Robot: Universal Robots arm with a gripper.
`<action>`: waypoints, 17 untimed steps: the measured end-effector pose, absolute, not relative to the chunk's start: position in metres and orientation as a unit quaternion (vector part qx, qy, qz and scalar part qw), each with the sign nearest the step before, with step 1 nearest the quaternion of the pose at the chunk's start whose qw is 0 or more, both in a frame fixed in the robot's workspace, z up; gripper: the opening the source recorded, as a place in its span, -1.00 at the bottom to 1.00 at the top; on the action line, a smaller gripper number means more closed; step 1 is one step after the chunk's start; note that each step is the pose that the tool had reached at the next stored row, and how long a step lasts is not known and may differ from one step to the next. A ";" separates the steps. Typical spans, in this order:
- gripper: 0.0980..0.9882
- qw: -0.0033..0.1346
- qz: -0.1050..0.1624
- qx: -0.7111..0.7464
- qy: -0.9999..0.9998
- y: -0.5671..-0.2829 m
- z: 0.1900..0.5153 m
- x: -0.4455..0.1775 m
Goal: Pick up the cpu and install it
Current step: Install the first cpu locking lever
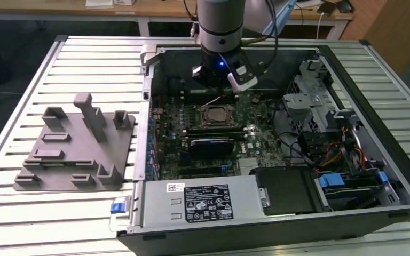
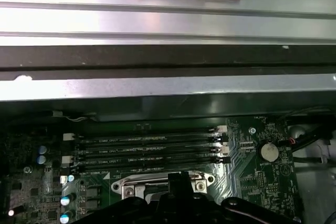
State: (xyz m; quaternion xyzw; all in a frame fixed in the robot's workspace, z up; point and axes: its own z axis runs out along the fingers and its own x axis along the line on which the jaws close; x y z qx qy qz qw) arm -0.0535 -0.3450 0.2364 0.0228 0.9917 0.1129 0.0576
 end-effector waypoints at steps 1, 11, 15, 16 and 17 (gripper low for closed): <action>-0.98 0.059 0.113 0.023 0.992 -0.345 0.235 -0.054; -0.98 0.070 0.113 0.021 0.991 -0.345 0.221 -0.054; -0.98 0.072 0.113 0.021 0.991 -0.345 0.214 -0.054; -0.98 0.072 0.113 0.021 0.991 -0.345 0.213 -0.054; -0.98 0.073 0.113 0.021 0.991 -0.345 0.211 -0.054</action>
